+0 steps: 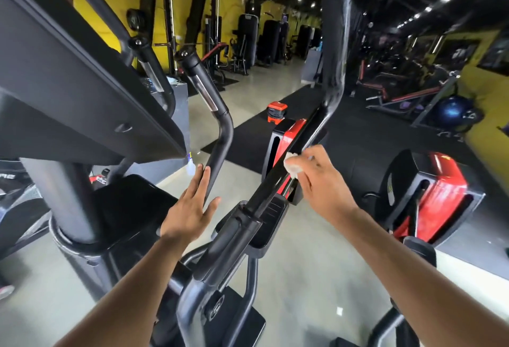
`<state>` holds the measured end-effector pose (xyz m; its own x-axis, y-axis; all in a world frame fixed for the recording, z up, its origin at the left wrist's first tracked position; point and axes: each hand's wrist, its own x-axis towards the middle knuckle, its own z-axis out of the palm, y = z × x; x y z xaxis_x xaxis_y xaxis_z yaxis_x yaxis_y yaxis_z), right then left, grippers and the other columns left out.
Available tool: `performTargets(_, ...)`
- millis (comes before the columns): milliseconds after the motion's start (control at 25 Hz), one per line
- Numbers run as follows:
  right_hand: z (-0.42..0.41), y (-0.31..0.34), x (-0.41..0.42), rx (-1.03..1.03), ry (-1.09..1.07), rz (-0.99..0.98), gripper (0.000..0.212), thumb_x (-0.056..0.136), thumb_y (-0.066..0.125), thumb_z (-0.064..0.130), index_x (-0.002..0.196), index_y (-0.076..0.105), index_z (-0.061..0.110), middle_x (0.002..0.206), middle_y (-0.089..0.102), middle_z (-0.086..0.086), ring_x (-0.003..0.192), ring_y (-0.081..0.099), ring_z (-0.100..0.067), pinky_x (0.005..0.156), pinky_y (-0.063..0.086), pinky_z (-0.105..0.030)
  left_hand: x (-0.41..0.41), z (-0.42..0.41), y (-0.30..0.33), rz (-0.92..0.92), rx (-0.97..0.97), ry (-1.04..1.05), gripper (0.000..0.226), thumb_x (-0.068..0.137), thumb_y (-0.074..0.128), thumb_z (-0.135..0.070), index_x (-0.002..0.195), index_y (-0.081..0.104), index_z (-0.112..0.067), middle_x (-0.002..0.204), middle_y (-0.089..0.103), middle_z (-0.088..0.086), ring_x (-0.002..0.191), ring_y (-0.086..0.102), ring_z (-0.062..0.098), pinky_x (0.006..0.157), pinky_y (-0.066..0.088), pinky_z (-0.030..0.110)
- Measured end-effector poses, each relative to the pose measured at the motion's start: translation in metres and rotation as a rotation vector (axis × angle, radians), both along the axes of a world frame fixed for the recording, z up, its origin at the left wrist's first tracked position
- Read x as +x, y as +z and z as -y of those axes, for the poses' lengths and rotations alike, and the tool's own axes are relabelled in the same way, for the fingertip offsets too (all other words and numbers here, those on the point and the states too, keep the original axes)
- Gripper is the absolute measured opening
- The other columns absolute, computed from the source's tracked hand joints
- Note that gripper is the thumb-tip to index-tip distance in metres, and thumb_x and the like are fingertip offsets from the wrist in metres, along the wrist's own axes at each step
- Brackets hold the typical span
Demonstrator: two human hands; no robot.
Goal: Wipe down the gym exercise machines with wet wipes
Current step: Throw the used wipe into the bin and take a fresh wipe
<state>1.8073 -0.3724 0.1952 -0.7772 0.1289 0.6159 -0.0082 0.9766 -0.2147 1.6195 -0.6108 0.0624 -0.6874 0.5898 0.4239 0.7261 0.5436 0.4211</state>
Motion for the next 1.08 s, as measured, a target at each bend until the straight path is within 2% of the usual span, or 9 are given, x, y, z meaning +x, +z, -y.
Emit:
performTargets(120,0.036,-0.045,0.000,-0.146,0.018,-0.094,0.024,0.096,0.059,0.002,0.114,0.067,0.016,0.107,0.048,0.003,0.079,0.055,-0.013,0.069,0.045,-0.013,0.001,0.001,0.000,0.010,-0.007,0.015,0.077,0.104,0.031,-0.066,0.163,-0.013,-0.044,0.166,-0.022,-0.031,0.150,0.041,0.023,0.079,0.062,0.045)
performTargets(280,0.066,-0.084,0.012,-0.193,0.139,-0.044,0.027,0.096,0.061,0.003,0.117,0.066,0.020,0.108,0.054,0.001,0.081,0.058,-0.009,0.069,0.051,-0.015,0.003,0.000,0.002,0.002,-0.011,0.013,0.077,0.104,0.032,-0.067,0.162,-0.014,-0.046,0.168,-0.020,-0.028,0.145,0.047,0.026,0.080,0.062,0.049)
performTargets(400,0.060,-0.063,0.015,-0.007,0.224,0.048,0.024,0.097,0.064,0.011,0.118,0.067,0.024,0.102,0.055,0.000,0.067,0.057,-0.010,0.055,0.050,-0.017,0.006,0.002,0.004,0.014,-0.012,0.028,0.077,0.104,0.033,-0.066,0.163,-0.012,-0.045,0.168,-0.019,-0.028,0.144,0.049,0.027,0.080,0.061,0.047)
performTargets(520,0.033,-0.008,0.000,0.311,0.056,0.151,0.033,0.090,0.070,0.009,0.119,0.068,0.024,0.101,0.053,-0.001,0.055,0.041,-0.010,0.039,0.027,-0.014,0.005,0.003,0.005,0.009,-0.010,0.026,0.077,0.103,0.031,-0.067,0.163,-0.013,-0.046,0.166,-0.022,-0.031,0.140,0.054,0.027,0.077,0.061,0.045)
performTargets(680,-0.035,0.097,-0.024,0.544,-0.258,0.154,0.045,0.088,0.061,-0.002,0.126,0.064,0.020,0.109,0.047,-0.007,0.084,0.061,-0.026,0.057,0.056,-0.039,0.007,0.003,0.006,0.013,-0.009,0.030,0.077,0.102,0.029,-0.068,0.160,-0.018,-0.049,0.167,-0.021,-0.030,0.138,0.055,0.028,0.076,0.061,0.046)
performTargets(760,-0.052,0.121,-0.025,0.653,-0.317,0.132,0.044,0.083,0.065,-0.006,0.120,0.068,0.019,0.106,0.050,-0.008,0.090,0.063,-0.028,0.056,0.055,-0.041,0.008,0.003,0.006,0.017,-0.004,0.029,0.078,0.102,0.030,-0.068,0.160,-0.018,-0.049,0.169,-0.018,-0.027,0.140,0.053,0.028,0.077,0.061,0.047)
performTargets(840,-0.061,0.121,-0.022,0.727,-0.365,0.116,0.036,0.078,0.071,-0.005,0.107,0.072,0.016,0.099,0.052,-0.008,0.078,0.062,-0.026,0.044,0.049,-0.035,0.008,0.002,0.007,0.022,-0.003,0.034,0.078,0.102,0.029,-0.068,0.160,-0.018,-0.049,0.170,-0.017,-0.026,0.141,0.052,0.029,0.078,0.060,0.046)
performTargets(960,-0.068,0.108,-0.022,0.595,-0.353,0.043,0.038,0.084,0.070,-0.005,0.115,0.070,0.016,0.093,0.049,-0.008,0.075,0.060,-0.028,0.047,0.053,-0.037,0.009,0.002,0.009,0.019,-0.014,0.038,0.078,0.102,0.028,-0.069,0.161,-0.018,-0.048,0.169,-0.018,-0.027,0.142,0.051,0.028,0.077,0.060,0.045)
performTargets(1080,-0.054,0.076,-0.021,0.407,-0.266,0.086,0.037,0.094,0.058,0.000,0.126,0.063,0.018,0.101,0.050,-0.006,0.084,0.059,-0.028,0.070,0.059,-0.043,0.013,0.003,0.011,0.038,-0.023,0.038,0.077,0.103,0.028,-0.068,0.162,-0.015,-0.045,0.169,-0.017,-0.027,0.142,0.050,0.028,0.075,0.060,0.046)
